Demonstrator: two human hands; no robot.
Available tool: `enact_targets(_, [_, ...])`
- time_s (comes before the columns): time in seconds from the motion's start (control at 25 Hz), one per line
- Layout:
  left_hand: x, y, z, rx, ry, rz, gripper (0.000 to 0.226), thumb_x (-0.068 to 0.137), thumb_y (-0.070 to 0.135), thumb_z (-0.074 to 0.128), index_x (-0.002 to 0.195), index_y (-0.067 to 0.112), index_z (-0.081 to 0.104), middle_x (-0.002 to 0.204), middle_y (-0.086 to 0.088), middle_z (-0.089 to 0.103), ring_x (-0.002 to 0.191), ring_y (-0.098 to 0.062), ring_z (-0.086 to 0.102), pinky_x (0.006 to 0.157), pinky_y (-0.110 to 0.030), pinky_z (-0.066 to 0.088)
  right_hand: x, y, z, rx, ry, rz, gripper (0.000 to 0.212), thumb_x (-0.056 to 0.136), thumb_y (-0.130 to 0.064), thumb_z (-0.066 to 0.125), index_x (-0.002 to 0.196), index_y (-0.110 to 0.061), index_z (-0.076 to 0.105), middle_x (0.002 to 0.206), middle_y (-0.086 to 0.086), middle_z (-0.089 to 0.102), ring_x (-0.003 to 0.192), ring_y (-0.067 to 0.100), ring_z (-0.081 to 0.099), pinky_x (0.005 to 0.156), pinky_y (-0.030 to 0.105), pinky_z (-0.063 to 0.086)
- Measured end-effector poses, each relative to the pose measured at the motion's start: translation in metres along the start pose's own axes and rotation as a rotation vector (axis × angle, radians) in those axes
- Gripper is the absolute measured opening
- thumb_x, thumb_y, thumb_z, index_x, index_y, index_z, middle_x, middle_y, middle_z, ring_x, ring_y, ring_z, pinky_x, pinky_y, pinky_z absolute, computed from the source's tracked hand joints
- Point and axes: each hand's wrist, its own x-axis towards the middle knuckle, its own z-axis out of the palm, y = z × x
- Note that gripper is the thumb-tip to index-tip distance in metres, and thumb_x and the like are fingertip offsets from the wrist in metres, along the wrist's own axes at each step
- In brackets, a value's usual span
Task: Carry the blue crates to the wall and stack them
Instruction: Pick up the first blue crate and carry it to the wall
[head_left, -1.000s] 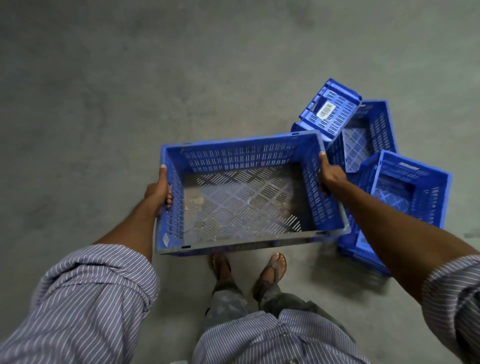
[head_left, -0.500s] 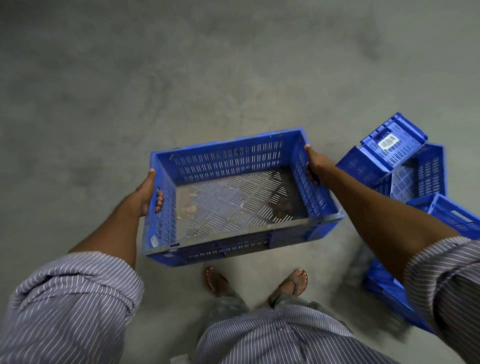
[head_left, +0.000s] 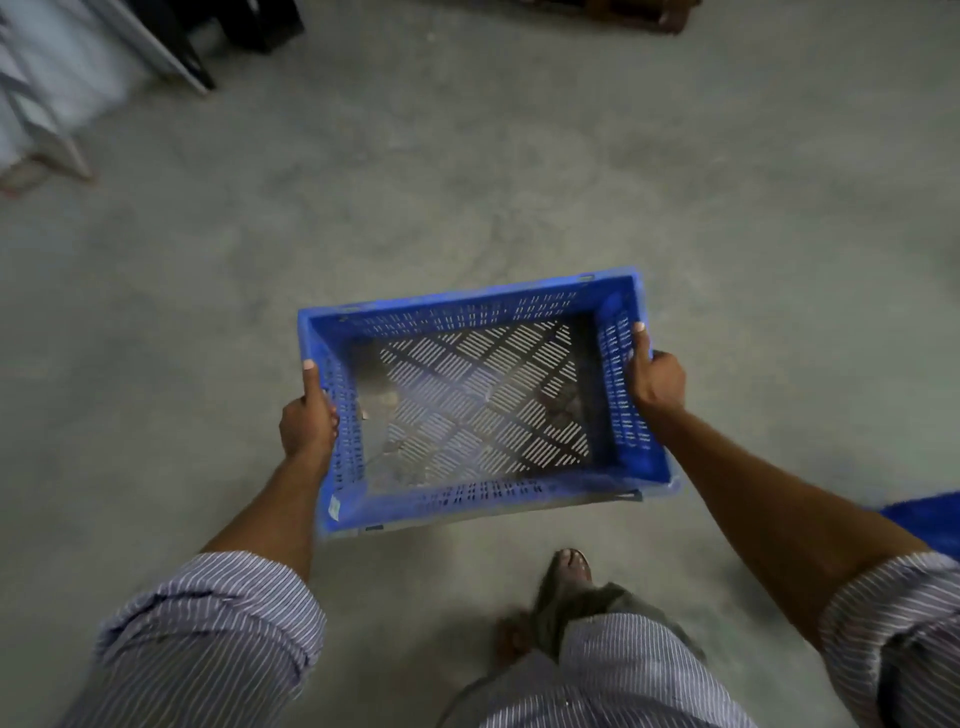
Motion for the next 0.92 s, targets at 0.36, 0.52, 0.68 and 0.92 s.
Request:
enact_targets(0.36, [0.21, 0.08, -0.08, -0.158, 0.242, -0.079, 0.081, 0.076, 0.092, 0.04, 0.051, 0.016, 0.053, 0.044, -0.004, 0.052, 0.042, -0.023, 0.048, 0.053, -0.028, 0.042, 0.103, -0.247, 0.215, -0.095, -0.197, -0.244, 0.088, 0.09, -0.084, 0.025, 0.067, -0.007, 0.059, 0.088, 0.028, 0.067, 0.087, 0.043, 0.065, 0.08, 0.045, 0.052])
enact_targets(0.52, [0.297, 0.116, -0.134, -0.223, 0.327, -0.137, 0.075, 0.086, 0.082, 0.044, 0.056, 0.014, 0.051, 0.049, -0.005, 0.049, 0.04, -0.021, 0.044, 0.044, -0.024, 0.037, 0.128, -0.376, 0.31, -0.163, -0.317, -0.343, 0.085, 0.095, -0.078, 0.026, 0.076, -0.003, 0.061, 0.089, 0.025, 0.063, 0.094, 0.042, 0.064, 0.079, 0.04, 0.044])
enact_targets(0.68, [0.389, 0.128, -0.197, -0.25, 0.367, -0.181, 0.074, 0.087, 0.081, 0.045, 0.061, 0.012, 0.051, 0.052, -0.006, 0.047, 0.041, -0.021, 0.04, 0.045, -0.024, 0.035, 0.133, -0.489, 0.419, -0.209, -0.429, -0.41, 0.087, 0.094, -0.079, 0.028, 0.092, 0.0, 0.066, 0.111, 0.034, 0.066, 0.106, 0.046, 0.064, 0.091, 0.043, 0.049])
enact_targets(0.92, [0.55, 0.124, -0.299, -0.26, 0.348, -0.235, 0.075, 0.087, 0.083, 0.043, 0.064, 0.011, 0.054, 0.049, -0.005, 0.045, 0.042, -0.02, 0.04, 0.043, -0.022, 0.036, 0.118, -0.614, 0.606, -0.273, -0.516, -0.402, 0.107, 0.089, -0.084, 0.028, 0.121, 0.011, 0.064, 0.123, 0.035, 0.064, 0.116, 0.044, 0.063, 0.1, 0.043, 0.048])
